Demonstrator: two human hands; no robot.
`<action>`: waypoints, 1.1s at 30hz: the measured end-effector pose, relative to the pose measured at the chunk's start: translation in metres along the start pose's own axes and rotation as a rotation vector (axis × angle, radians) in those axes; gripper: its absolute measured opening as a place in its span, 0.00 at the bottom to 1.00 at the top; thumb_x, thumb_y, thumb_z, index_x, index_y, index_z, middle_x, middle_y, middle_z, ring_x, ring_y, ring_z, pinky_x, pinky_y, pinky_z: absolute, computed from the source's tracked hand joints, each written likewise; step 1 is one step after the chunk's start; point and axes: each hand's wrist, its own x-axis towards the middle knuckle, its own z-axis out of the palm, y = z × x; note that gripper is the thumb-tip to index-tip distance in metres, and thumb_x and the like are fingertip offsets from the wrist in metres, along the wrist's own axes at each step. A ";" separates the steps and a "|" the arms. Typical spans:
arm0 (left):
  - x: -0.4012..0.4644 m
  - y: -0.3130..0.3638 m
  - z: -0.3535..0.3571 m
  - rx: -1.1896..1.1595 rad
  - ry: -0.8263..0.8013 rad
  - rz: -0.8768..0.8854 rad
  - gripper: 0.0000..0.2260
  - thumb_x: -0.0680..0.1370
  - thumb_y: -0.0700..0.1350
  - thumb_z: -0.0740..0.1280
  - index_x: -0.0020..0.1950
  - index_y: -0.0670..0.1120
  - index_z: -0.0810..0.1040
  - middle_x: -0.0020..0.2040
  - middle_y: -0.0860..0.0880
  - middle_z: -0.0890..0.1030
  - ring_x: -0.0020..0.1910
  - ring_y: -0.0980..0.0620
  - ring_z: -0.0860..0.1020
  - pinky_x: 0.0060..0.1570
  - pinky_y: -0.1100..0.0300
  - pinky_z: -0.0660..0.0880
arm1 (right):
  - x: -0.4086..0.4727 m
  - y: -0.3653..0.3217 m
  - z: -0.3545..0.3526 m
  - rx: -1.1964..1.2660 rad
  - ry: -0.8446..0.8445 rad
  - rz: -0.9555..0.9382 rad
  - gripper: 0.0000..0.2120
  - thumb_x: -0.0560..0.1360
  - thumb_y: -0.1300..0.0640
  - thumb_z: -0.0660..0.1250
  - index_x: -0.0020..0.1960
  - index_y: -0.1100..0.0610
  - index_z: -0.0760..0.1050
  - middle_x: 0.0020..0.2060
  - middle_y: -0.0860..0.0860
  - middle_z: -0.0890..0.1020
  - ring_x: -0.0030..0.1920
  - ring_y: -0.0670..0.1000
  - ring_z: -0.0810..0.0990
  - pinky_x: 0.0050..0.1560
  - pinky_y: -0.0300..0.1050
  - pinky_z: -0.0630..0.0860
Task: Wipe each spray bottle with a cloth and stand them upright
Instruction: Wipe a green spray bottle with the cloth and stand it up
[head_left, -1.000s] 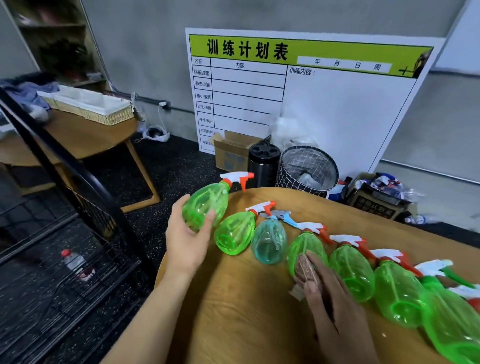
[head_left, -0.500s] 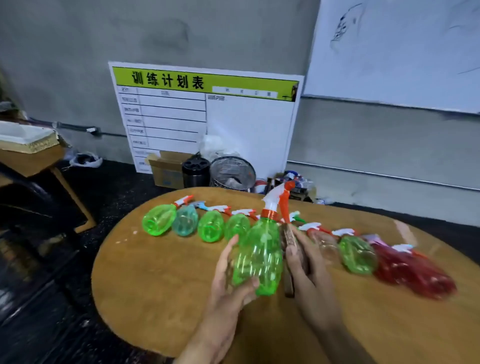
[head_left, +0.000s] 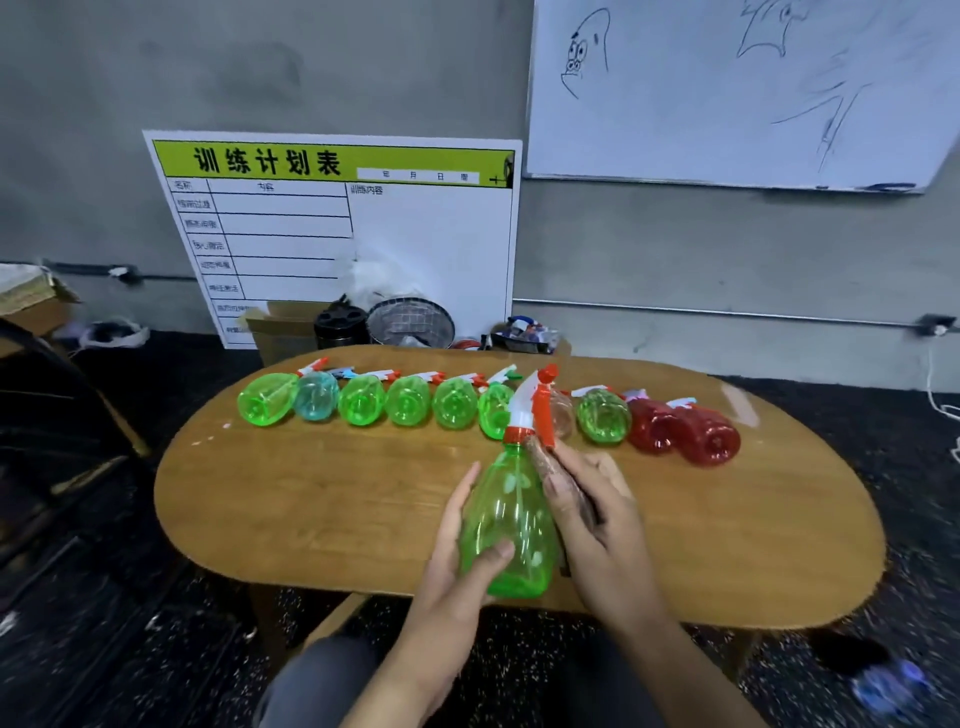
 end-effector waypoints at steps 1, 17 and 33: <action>-0.005 0.000 0.002 0.016 -0.005 0.018 0.34 0.74 0.52 0.77 0.77 0.67 0.69 0.75 0.57 0.76 0.74 0.50 0.75 0.74 0.38 0.71 | -0.003 -0.003 -0.002 -0.020 -0.007 -0.013 0.22 0.82 0.40 0.63 0.71 0.47 0.79 0.49 0.47 0.76 0.48 0.47 0.78 0.47 0.46 0.78; -0.024 0.003 0.031 0.059 -0.053 0.041 0.25 0.83 0.50 0.64 0.80 0.62 0.64 0.72 0.65 0.77 0.72 0.61 0.76 0.64 0.64 0.76 | -0.026 -0.025 -0.031 -0.170 0.008 -0.039 0.18 0.83 0.46 0.63 0.72 0.43 0.77 0.46 0.41 0.73 0.44 0.46 0.76 0.41 0.35 0.73; -0.047 0.001 0.037 0.062 0.098 0.085 0.24 0.84 0.52 0.63 0.80 0.61 0.67 0.74 0.63 0.75 0.73 0.63 0.74 0.65 0.66 0.75 | -0.025 -0.024 -0.027 -0.324 -0.139 -0.191 0.19 0.84 0.39 0.57 0.71 0.38 0.76 0.44 0.45 0.73 0.43 0.47 0.76 0.40 0.44 0.76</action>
